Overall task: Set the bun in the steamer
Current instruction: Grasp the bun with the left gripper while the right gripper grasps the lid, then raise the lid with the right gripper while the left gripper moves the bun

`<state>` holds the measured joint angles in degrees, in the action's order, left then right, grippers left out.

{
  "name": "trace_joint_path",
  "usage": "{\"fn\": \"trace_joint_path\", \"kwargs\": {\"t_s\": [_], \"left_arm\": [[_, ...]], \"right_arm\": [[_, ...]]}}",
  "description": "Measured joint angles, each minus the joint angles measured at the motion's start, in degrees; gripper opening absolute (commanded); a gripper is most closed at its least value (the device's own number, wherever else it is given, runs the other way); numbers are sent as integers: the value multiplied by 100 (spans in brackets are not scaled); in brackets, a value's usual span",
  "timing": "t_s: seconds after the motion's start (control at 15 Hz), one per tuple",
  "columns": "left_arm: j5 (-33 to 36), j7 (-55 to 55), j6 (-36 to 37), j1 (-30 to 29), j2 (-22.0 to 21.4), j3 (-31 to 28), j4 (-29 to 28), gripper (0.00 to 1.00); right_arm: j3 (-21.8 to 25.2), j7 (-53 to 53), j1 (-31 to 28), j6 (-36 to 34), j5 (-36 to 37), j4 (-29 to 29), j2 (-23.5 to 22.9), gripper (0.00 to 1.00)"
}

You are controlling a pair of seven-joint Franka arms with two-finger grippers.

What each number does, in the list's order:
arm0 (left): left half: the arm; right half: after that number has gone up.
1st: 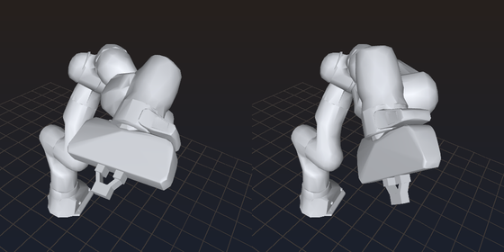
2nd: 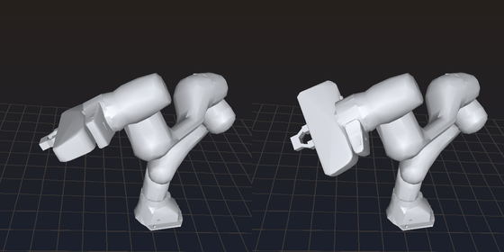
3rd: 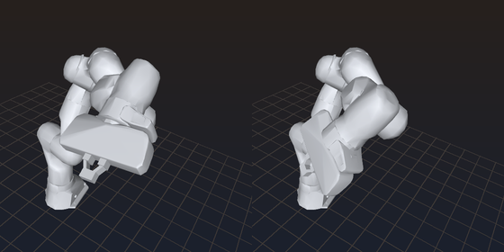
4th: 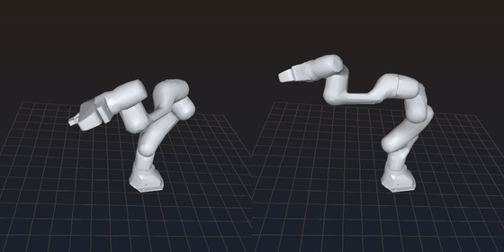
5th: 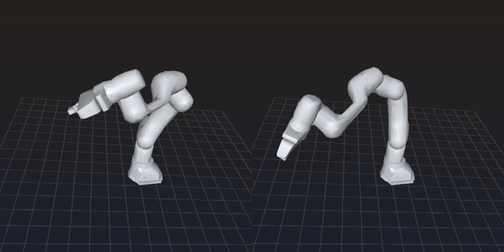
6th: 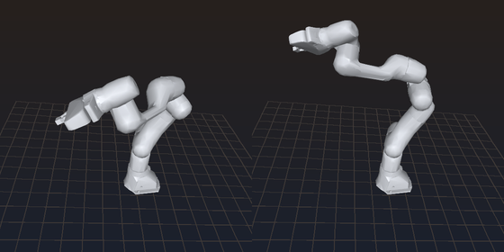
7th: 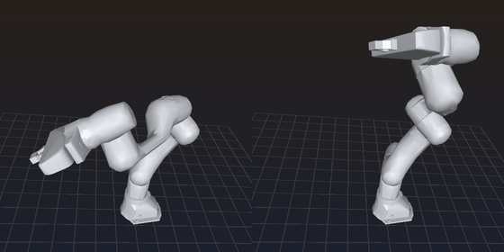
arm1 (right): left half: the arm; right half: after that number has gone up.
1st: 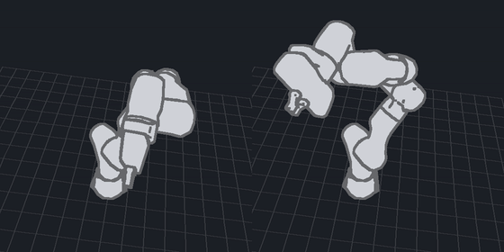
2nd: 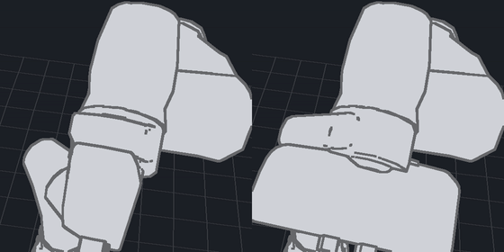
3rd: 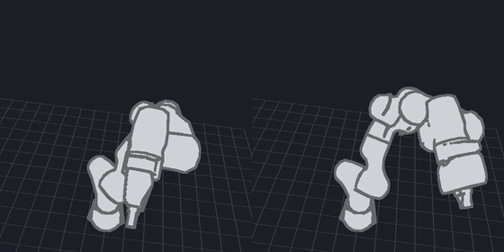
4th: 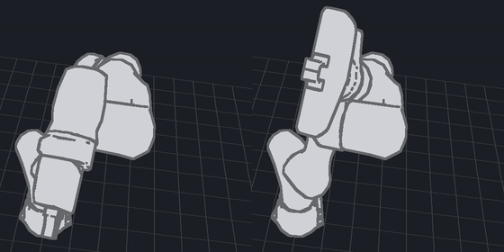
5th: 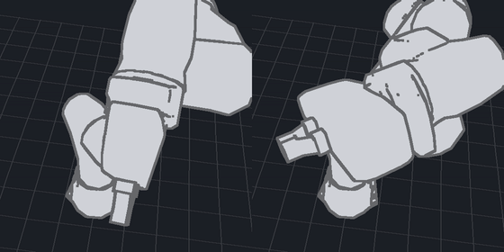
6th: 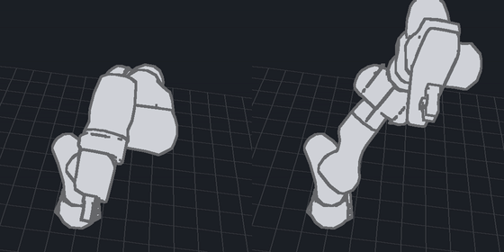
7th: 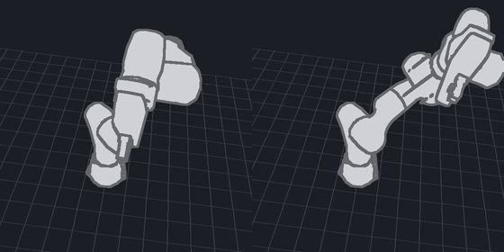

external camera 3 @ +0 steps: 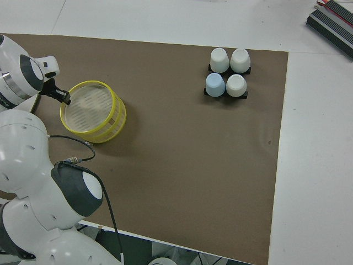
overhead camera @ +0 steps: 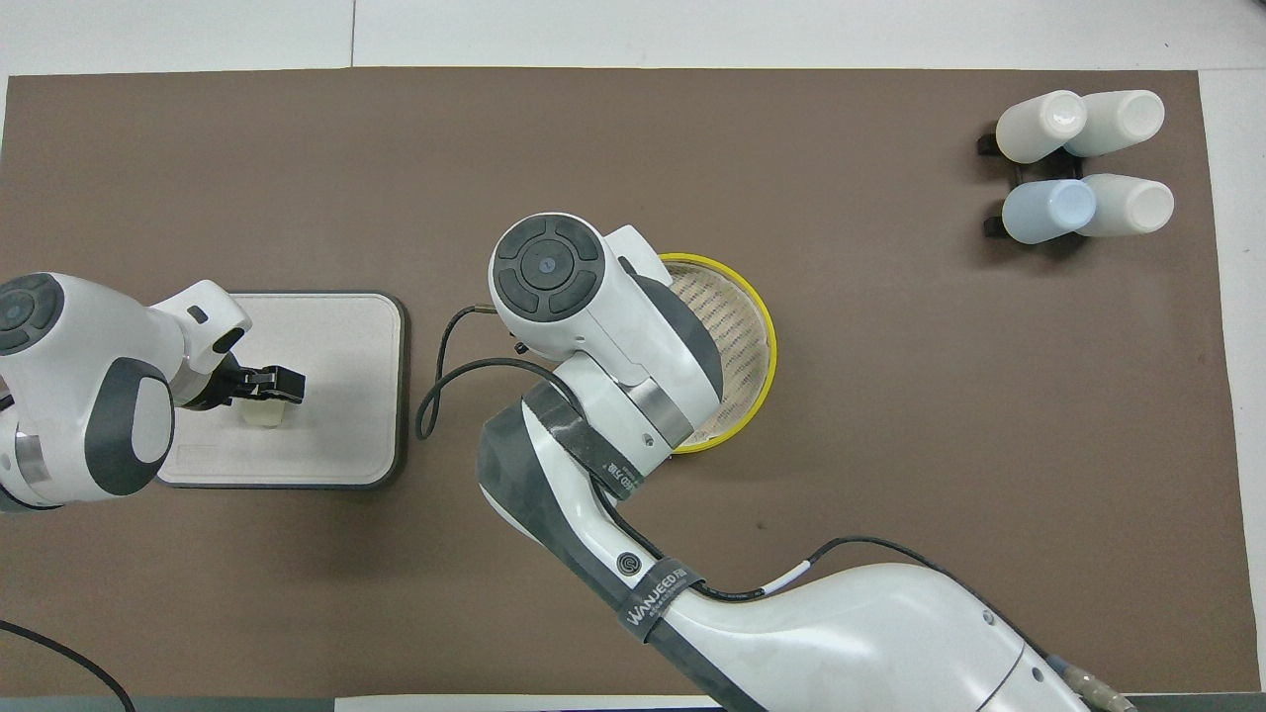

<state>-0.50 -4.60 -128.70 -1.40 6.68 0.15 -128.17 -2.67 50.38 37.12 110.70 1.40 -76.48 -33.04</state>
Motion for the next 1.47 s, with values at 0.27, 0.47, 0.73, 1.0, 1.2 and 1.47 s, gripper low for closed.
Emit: {"fn": "trace_joint_path", "kwargs": {"t_s": [0.27, 0.47, 0.73, 1.0, 1.2, 1.47], "left_arm": [[0, 0, 23, -18, 0, 2, -13, 54], [0, 0, 33, -18, 0, 19, -13, 45], [0, 0, 113, -18, -8, 42, 22, 43], [-1, 10, 764, -17, -19, 52, 560, 43], [-11, 313, 1204, 69, -25, 87, 1038, 44], [-98, 1401, 1754, 723, 31, 140, 1657, 45]], "right_arm": [[-37, 0, 28, 70, 106, 5, -8, 0], [-37, -8, 6, -156, 157, 203, 0, 0], [3, -304, -506, -522, -182, 709, 246, 0], [22, -1674, -1662, -1232, -437, 804, 840, 0], [49, -2478, -2044, -1563, -290, 784, 984, 0], [56, -2706, -2216, -1619, -189, 649, 983, 0]]}}
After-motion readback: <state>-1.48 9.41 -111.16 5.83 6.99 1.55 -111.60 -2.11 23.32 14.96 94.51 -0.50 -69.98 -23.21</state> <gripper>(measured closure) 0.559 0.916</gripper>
